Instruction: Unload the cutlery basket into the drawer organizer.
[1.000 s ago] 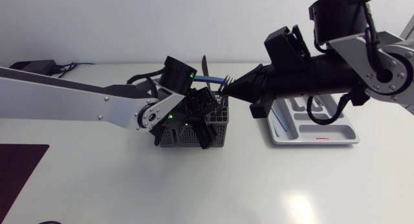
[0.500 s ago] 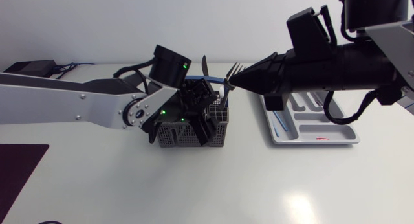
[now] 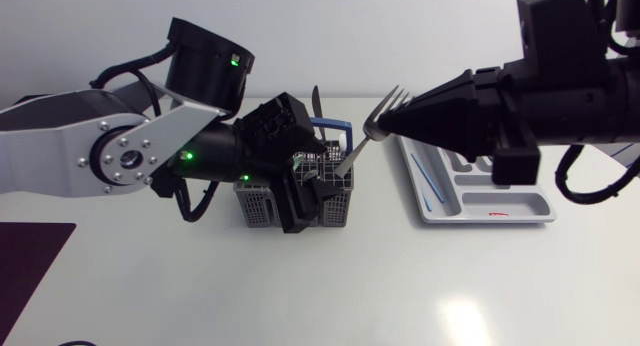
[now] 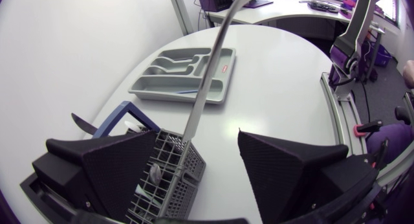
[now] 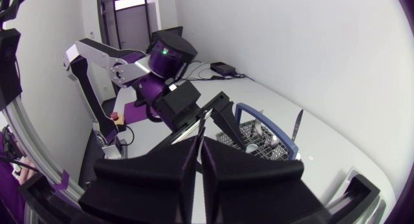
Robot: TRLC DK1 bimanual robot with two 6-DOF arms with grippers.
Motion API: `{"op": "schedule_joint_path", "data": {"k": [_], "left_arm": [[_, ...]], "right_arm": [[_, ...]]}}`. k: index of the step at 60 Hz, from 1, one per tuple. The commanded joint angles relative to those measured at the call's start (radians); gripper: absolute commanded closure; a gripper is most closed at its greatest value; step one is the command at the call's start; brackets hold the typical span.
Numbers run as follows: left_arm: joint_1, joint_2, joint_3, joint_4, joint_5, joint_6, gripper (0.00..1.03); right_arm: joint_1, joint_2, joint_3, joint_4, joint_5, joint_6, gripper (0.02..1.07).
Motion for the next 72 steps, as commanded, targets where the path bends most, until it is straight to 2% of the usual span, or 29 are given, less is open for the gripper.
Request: {"op": "schedule_joint_path", "data": {"k": [1, 6, 19, 27, 33, 40, 41, 50, 56, 62, 72], "left_arm": [[0.020, -0.014, 0.015, -0.045, 0.068, 0.024, 0.06], [0.026, -0.011, 0.022, -0.070, 0.113, 0.044, 0.06], [0.104, 0.033, 0.085, -0.107, 0.269, 0.046, 0.07], [0.124, 0.062, 0.116, -0.166, 0.383, 0.084, 0.12], [0.118, 0.073, 0.121, -0.223, 0.430, 0.138, 0.16], [0.103, 0.079, 0.118, -0.242, 0.440, 0.158, 0.18], [0.103, 0.079, 0.119, -0.242, 0.441, 0.159, 0.22], [0.107, 0.079, 0.124, -0.242, 0.463, 0.165, 0.42], [0.104, 0.079, 0.121, -0.240, 0.487, 0.175, 0.60], [0.107, 0.081, 0.121, -0.242, 0.519, 0.179, 0.65], [0.109, 0.082, 0.119, -0.245, 0.542, 0.182, 0.66]], "right_arm": [[-0.010, -0.029, -0.021, -0.017, -0.033, -0.019, 0.99], [-0.010, -0.046, -0.027, -0.034, -0.061, -0.019, 0.99], [-0.001, -0.072, -0.028, -0.073, -0.085, -0.017, 0.99], [0.009, -0.086, -0.027, -0.077, -0.088, 0.000, 0.99], [0.019, -0.090, -0.027, -0.077, -0.093, 0.014, 0.99], [0.040, -0.097, -0.030, -0.076, -0.091, 0.034, 0.99], [0.042, -0.098, -0.030, -0.073, -0.091, 0.038, 0.99], [0.055, -0.107, -0.030, -0.065, -0.090, 0.064, 0.99], [0.059, -0.112, -0.036, -0.065, -0.090, 0.072, 0.99], [0.062, -0.113, -0.042, -0.065, -0.090, 0.073, 0.99], [0.065, -0.120, -0.045, -0.065, -0.090, 0.076, 0.99]]}}
